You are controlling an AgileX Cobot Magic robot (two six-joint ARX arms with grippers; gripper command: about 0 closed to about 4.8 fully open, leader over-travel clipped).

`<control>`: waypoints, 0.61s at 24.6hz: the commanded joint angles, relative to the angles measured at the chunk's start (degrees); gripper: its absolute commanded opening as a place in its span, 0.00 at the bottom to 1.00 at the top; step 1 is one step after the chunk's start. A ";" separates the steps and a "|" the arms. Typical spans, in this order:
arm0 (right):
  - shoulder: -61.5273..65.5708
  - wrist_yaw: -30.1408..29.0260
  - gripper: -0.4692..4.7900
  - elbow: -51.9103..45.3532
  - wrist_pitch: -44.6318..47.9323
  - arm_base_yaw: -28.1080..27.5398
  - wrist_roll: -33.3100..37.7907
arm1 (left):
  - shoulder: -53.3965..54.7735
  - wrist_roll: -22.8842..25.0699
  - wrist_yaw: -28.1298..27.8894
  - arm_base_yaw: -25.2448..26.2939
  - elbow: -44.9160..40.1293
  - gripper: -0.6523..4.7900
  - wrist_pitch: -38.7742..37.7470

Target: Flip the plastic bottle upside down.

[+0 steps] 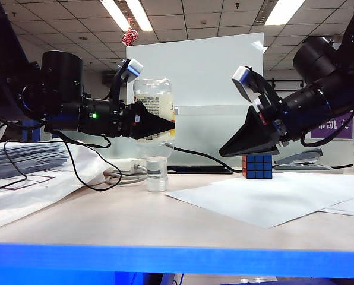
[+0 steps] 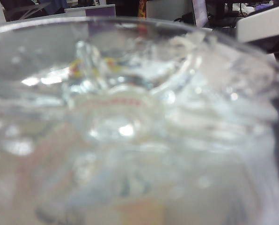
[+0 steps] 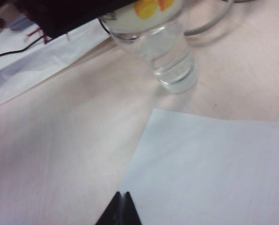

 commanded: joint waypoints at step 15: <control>-0.42 0.59 0.07 0.13 0.98 0.35 0.13 | 0.26 -2.03 -1.51 -0.04 -0.09 0.91 -0.74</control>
